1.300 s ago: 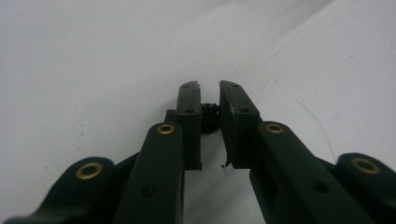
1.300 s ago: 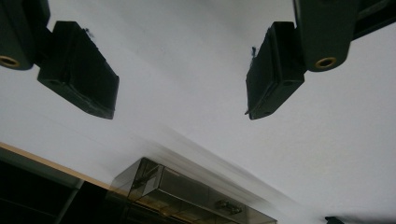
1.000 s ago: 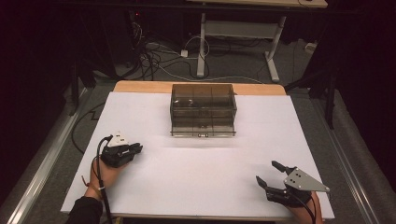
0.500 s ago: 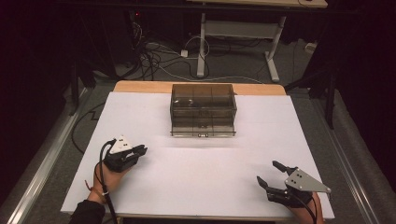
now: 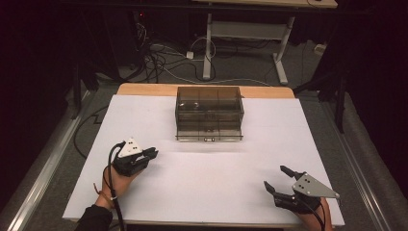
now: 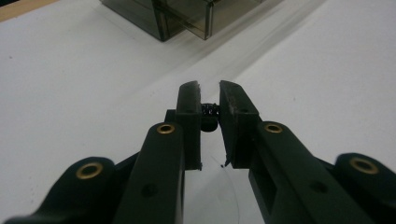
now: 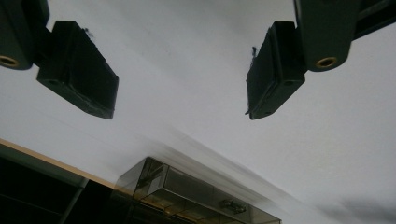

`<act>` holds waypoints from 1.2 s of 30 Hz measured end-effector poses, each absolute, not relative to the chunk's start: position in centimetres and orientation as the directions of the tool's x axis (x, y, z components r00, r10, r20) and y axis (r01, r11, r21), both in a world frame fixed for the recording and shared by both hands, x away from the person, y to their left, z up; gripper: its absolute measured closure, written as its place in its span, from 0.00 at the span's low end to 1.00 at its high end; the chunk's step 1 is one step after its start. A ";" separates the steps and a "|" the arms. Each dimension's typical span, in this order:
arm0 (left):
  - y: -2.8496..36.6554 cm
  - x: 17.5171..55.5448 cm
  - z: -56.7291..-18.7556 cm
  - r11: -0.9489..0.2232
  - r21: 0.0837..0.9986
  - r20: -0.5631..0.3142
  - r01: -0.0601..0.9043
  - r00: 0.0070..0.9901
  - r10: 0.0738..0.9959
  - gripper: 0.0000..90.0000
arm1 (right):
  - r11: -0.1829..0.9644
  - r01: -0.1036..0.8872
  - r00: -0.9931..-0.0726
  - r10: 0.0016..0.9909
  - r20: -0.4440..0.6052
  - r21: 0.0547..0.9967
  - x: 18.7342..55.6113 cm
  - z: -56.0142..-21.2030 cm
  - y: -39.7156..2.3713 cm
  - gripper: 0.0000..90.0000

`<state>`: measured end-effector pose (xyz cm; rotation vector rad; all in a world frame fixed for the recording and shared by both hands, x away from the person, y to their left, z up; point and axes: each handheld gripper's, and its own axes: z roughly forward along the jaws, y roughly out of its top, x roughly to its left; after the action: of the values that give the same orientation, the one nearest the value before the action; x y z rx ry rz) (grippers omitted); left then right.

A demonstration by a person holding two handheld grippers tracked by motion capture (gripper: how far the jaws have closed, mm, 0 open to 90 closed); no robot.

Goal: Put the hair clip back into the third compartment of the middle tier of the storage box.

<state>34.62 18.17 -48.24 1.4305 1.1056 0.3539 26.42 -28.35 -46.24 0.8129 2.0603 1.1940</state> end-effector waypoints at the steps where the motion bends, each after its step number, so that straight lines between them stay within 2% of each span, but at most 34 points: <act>1: 18.1 34.6 -48.2 0.190 0.895 -0.389 0.404 0.498 0.775 0.85 | 0.403 0.201 -0.622 0.757 -0.202 0.893 26.4 -46.2 -28.4 0.28; 36: 13.2 35.4 -44.6 0.195 0.920 -0.371 0.339 0.602 0.707 0.85 | 0.410 0.211 -0.622 0.756 -0.201 0.887 26.5 -46.5 -28.1 0.28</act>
<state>35.42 13.15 -44.64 1.4065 0.9618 0.3236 26.47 -28.05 -46.47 0.8186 2.0707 1.1825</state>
